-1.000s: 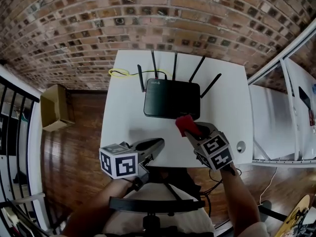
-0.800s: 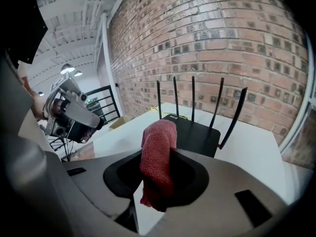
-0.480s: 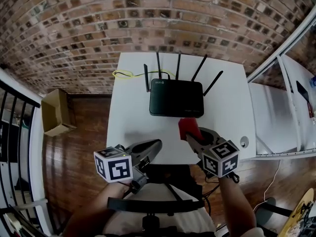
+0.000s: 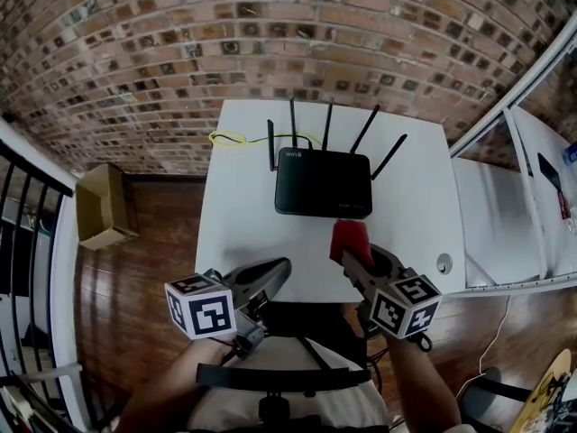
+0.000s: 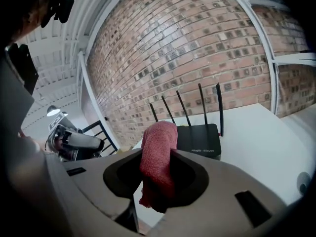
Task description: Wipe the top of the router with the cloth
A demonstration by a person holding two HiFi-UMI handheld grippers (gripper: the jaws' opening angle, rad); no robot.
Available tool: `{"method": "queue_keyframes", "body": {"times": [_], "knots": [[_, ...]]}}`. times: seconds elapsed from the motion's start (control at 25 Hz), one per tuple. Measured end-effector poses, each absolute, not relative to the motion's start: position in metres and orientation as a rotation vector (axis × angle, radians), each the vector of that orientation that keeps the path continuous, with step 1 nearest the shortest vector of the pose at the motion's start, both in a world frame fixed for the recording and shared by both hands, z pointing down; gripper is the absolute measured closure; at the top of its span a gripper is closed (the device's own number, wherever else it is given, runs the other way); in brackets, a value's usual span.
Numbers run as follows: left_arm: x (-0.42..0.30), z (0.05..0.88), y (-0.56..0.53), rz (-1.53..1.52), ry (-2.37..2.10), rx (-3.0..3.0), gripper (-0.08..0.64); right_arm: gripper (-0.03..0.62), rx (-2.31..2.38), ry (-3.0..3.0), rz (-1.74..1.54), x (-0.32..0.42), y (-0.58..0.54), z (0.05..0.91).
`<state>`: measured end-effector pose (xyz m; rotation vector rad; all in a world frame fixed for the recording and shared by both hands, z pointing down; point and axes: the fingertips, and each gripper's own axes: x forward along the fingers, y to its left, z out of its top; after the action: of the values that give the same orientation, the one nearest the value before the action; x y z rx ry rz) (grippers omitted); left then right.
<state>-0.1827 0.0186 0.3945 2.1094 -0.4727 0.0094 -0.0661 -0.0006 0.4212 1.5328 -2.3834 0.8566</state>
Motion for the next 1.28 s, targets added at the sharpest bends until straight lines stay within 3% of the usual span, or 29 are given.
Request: {"method": "queue_keyframes", "body": {"times": [0.36,1.28], "knots": [[-0.172,0.366,0.014,-0.057,-0.532,2.135,0.557,0.465,1.537,-2.426,0.887,-0.050,0.007,0.397],[-0.055,0.341,0.062,-0.159,-0.689,2.073,0.558,0.469,1.378,-2.595,0.971,0.088,0.047,0.346]]}}
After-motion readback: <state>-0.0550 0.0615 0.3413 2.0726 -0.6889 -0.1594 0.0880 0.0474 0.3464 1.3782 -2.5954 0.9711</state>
